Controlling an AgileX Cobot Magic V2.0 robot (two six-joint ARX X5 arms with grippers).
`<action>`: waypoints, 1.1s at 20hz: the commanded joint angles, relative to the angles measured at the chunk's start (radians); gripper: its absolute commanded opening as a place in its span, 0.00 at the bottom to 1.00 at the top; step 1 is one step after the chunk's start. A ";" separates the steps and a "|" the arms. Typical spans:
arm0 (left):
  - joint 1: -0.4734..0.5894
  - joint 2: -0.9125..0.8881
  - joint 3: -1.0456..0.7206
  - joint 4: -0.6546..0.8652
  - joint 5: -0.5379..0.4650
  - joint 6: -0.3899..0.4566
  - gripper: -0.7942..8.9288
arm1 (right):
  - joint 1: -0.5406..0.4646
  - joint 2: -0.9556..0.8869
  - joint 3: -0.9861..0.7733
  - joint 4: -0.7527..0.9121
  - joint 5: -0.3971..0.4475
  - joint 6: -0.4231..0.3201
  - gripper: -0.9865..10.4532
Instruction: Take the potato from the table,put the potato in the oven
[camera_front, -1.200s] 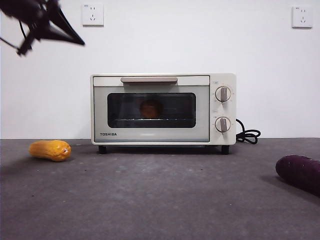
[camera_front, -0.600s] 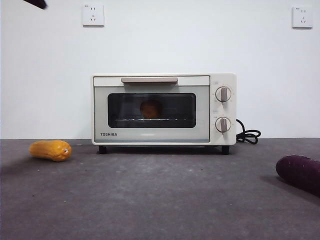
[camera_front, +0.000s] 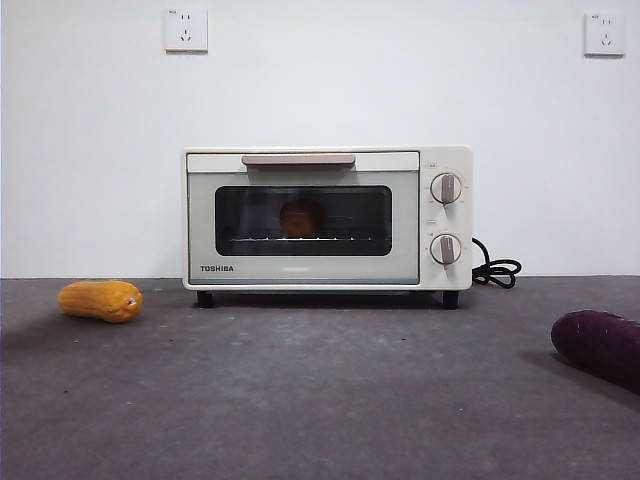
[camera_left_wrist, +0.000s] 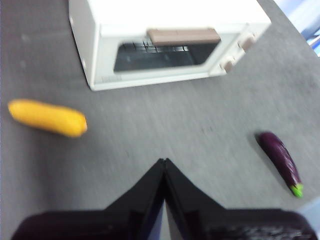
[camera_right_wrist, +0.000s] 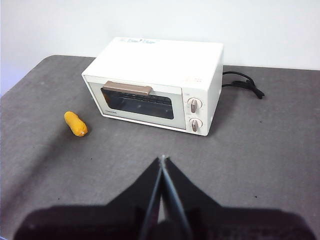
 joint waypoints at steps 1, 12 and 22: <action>-0.002 -0.037 0.000 -0.095 0.005 -0.128 0.08 | 0.002 -0.002 -0.005 -0.021 0.004 -0.006 0.09; 0.000 -0.031 0.000 -0.083 -0.068 -0.053 0.08 | 0.002 0.003 -0.005 -0.021 0.004 -0.006 0.09; 0.002 -0.230 -0.262 0.434 -0.183 0.291 0.08 | 0.002 0.005 -0.005 -0.021 0.004 -0.006 0.09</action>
